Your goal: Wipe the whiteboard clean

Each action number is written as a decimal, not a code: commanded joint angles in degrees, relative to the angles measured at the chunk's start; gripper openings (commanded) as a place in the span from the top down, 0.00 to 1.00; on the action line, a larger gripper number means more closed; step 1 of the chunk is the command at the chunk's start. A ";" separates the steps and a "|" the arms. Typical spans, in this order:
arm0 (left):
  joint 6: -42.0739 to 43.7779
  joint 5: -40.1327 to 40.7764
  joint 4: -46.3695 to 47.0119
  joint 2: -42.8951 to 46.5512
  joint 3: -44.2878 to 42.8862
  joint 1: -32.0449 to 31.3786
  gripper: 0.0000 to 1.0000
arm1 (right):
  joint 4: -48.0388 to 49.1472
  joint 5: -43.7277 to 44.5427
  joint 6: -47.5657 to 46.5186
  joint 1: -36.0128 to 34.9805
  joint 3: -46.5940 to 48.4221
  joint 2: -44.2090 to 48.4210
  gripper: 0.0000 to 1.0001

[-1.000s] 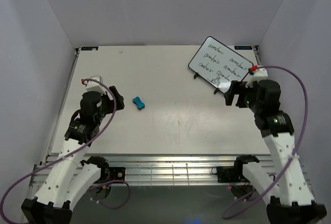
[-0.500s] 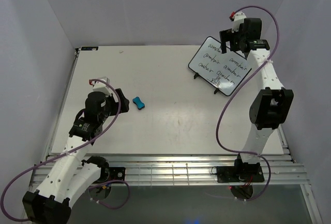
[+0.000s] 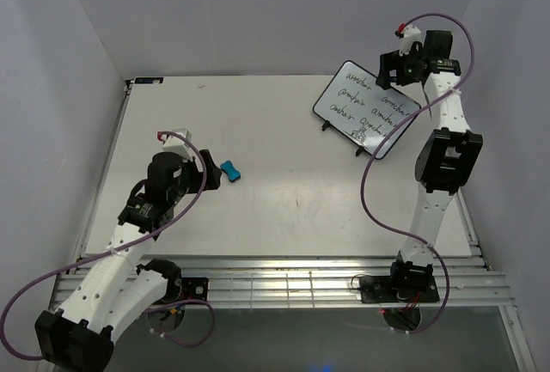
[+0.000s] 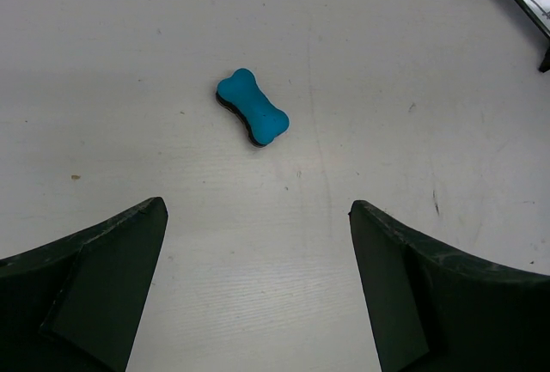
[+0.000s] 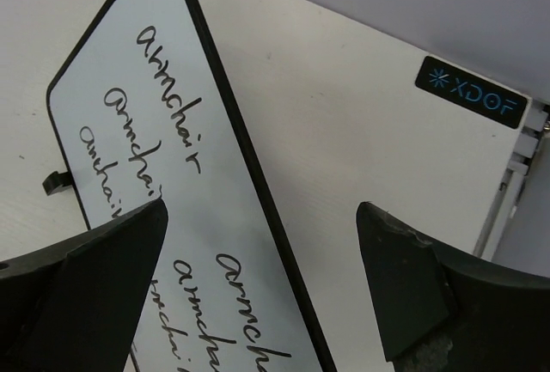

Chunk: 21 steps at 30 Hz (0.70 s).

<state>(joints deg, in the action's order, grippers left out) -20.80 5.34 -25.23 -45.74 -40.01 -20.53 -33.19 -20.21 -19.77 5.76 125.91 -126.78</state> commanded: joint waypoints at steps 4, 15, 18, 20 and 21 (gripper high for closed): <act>0.67 -0.34 0.54 0.03 -0.33 -0.38 0.02 | -3.02 -10.81 -0.97 0.48 4.07 -3.29 0.06; 0.32 1.51 -0.34 0.82 -0.86 -0.38 0.02 | -3.11 -16.88 0.17 1.54 4.79 -5.76 0.20; 0.32 1.95 -0.61 1.17 -0.95 -0.38 0.02 | -3.89 -20.56 0.44 1.89 4.96 -6.02 0.24; 0.32 2.21 -0.69 1.26 -0.95 -0.38 0.02 | -4.77 -22.24 0.26 1.89 5.22 -6.11 0.27; 0.32 2.21 -0.69 1.35 -1.03 -0.38 0.02 | -5.13 -22.59 0.26 1.97 5.23 -5.94 0.28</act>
<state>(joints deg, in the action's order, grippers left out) -20.60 6.61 -25.63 -45.52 -40.01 -20.75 -36.58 -37.39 -19.77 7.57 128.90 -132.60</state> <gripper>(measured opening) 0.979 0.733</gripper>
